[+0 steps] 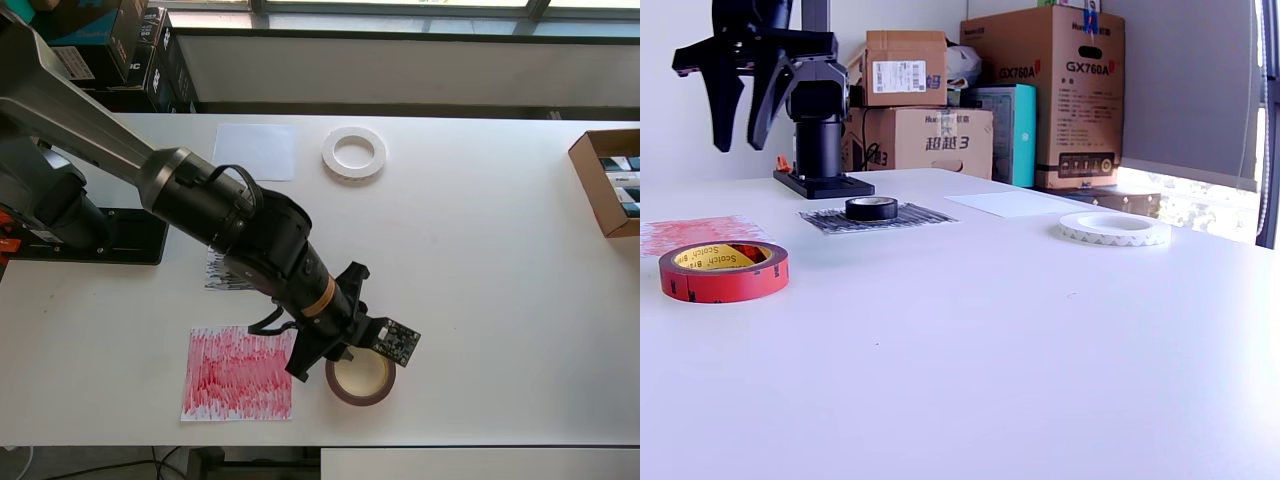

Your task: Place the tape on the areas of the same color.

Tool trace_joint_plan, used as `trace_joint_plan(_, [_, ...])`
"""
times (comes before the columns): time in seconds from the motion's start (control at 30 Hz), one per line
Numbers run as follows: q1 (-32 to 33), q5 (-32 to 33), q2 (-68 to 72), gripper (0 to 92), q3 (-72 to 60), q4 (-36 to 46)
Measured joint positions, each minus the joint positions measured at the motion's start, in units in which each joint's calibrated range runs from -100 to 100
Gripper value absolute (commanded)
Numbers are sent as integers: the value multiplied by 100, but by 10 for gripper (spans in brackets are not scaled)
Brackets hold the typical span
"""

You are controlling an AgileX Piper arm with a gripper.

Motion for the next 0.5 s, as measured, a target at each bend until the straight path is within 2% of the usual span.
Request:
trace_joint_plan(0.23, [-478,-31,522,366,-421,0])
trace_joint_plan(0.5, [-535,-31,1116,367,-840,-15])
